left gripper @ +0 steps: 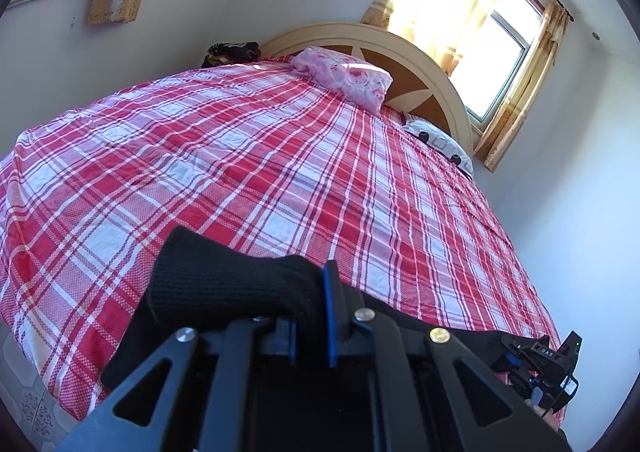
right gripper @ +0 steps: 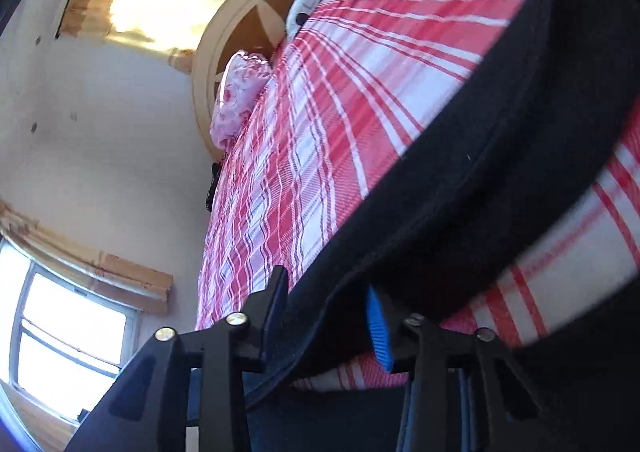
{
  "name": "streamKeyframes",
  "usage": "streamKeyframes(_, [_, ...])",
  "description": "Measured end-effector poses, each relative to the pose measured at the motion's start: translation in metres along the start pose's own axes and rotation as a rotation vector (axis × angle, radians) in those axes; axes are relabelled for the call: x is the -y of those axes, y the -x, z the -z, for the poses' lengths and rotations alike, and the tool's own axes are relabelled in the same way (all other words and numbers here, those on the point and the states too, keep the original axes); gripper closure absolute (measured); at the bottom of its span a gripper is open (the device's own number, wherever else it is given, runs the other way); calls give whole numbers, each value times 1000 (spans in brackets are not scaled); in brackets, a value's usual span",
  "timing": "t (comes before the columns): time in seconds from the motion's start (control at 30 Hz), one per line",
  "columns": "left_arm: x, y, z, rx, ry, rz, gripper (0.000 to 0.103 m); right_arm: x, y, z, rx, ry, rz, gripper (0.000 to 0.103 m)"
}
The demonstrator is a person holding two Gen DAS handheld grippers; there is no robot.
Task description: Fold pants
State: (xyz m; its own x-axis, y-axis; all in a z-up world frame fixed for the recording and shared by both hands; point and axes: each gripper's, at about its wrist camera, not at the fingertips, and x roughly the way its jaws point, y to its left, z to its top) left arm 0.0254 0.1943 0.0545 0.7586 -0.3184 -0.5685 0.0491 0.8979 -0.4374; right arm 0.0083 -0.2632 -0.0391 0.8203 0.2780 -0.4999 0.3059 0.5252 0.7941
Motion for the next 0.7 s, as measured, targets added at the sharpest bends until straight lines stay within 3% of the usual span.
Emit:
streamKeyframes(0.03, [-1,0,-1,0,-2,-3,92,-2,0,-3,3,15,3,99])
streamKeyframes(0.2, [-10,4,-7,1,-2,-18,92,-22,34,-7,70,110,-92,99])
streamKeyframes(0.37, [-23,14,4,-35,-50,-41,92,-29,85,26,73,215,-131,99])
streamKeyframes(0.53, [-36,15,31,-85,-114,-118,92,-13,109,83,10,311,-53,99])
streamKeyframes(0.7, [-53,-4,69,-133,-181,-245,91,15,94,124,-68,331,45,99])
